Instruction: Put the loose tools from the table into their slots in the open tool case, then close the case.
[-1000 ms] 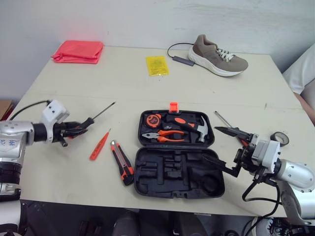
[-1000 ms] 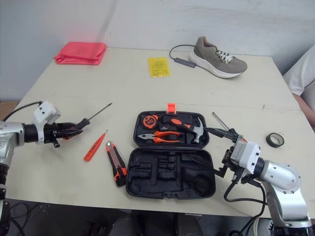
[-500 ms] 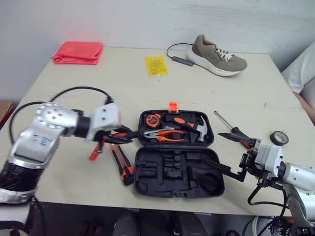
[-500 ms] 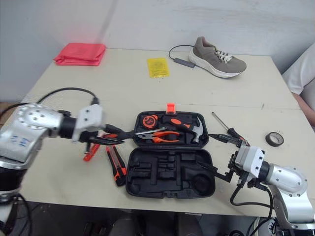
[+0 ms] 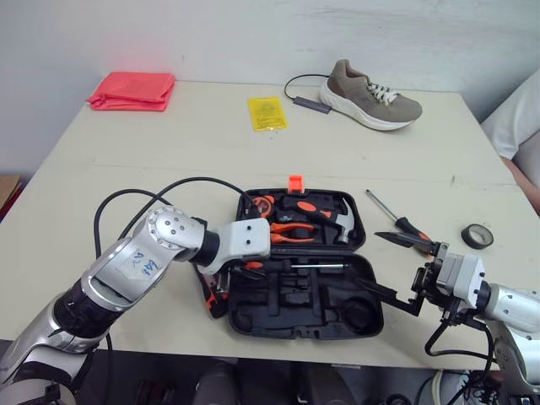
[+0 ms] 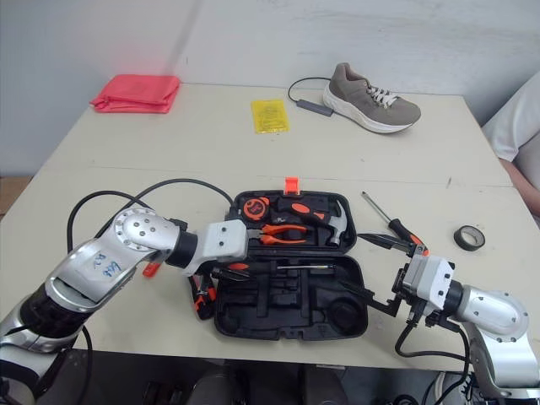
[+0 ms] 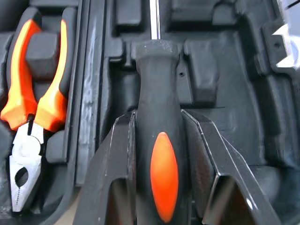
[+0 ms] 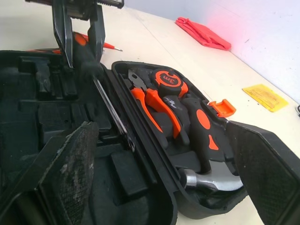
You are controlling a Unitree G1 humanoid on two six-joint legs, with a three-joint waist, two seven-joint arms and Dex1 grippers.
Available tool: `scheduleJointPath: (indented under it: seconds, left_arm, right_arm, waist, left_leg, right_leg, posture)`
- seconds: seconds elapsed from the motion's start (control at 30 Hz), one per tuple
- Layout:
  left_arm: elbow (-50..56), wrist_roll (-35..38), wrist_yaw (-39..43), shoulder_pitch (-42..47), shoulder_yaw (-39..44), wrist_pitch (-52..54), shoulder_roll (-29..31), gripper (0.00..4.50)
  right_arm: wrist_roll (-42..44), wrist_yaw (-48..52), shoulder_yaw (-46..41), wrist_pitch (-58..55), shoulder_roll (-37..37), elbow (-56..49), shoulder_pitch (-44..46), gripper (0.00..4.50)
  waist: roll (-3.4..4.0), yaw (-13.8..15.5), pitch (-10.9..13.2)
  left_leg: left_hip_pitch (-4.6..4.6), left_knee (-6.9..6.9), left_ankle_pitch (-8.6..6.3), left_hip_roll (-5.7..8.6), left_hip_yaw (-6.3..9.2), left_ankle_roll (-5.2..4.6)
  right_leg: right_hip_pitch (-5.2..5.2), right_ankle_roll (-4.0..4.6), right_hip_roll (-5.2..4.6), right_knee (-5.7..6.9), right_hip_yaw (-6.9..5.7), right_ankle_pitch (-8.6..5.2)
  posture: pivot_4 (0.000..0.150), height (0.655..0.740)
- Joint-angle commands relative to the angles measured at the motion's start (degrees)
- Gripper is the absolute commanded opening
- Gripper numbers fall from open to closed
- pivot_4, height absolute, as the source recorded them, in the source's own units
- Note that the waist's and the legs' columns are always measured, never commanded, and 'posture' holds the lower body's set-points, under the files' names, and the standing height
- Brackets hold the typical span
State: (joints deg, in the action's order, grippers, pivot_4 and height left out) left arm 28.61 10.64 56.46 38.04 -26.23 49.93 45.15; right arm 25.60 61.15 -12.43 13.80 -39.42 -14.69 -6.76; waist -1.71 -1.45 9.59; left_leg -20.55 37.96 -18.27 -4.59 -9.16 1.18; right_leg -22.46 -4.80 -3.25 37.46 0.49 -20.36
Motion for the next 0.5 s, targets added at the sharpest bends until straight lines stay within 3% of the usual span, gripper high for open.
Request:
scheduleJointPath:
  seconds: [0.03,0.5]
  left_arm:
    - [-0.56,-2.82,-1.14,1.95,-1.86,-0.08,-0.34,0.79]
    - [-5.20,-6.86,-1.20,5.09,-6.42,0.06,-3.65,0.79]
  right_arm:
    - [0.59,-0.48,-1.88,1.35,-0.02,-1.34,-0.65,4.50]
    - [1.61,0.33,-3.10,0.81,-0.92,-3.29,-4.33,4.50]
  waist:
    - [0.00,0.01,0.00]
    - [0.00,0.04,0.00]
  left_leg:
    - [0.00,0.00,0.00,0.00,0.00,0.00]
    - [0.00,0.07,0.00,0.00,0.00,0.00]
  right_leg:
    - [0.00,0.00,0.00,0.00,0.00,0.00]
    - [0.01,0.00,0.01,0.04,-0.01,0.00]
  posture:
    - [0.150,0.7400]
    - [0.150,0.7400]
